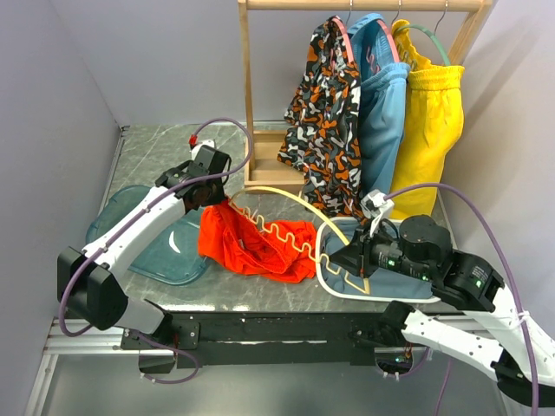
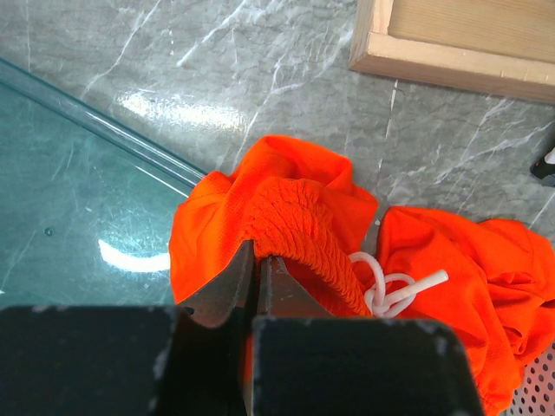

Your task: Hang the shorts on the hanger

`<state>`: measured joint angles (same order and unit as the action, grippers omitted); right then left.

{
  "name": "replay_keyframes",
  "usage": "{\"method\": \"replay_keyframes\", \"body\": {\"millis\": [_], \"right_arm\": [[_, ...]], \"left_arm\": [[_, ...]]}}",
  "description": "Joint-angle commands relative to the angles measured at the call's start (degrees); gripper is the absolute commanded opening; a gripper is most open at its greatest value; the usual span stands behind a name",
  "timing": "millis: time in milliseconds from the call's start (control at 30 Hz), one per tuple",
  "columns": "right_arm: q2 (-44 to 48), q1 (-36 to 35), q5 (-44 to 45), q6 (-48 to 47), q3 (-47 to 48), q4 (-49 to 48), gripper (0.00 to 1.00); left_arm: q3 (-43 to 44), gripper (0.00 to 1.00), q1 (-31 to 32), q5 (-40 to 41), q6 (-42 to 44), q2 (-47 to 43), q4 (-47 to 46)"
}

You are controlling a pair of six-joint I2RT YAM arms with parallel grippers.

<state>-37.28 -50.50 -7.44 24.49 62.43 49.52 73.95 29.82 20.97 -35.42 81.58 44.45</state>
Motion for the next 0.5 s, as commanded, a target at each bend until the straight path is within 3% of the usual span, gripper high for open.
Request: {"method": "replay_keyframes", "body": {"millis": [0,200,467], "right_arm": [[-1.7,-0.5,-2.0,-1.5,1.0,-3.9,0.00],[-2.6,-0.8,0.3,-1.5,-1.0,-5.9,0.00],[-6.2,-2.8,-2.8,-3.3,-3.0,-10.2,0.00]], "left_arm": [[2.9,0.01,-0.2,1.8,1.4,0.1,-0.7],[2.7,0.01,0.0,0.0,3.3,-2.6,-0.9],[-1.2,0.01,2.9,-4.4,12.1,-8.0,-5.2]]}}
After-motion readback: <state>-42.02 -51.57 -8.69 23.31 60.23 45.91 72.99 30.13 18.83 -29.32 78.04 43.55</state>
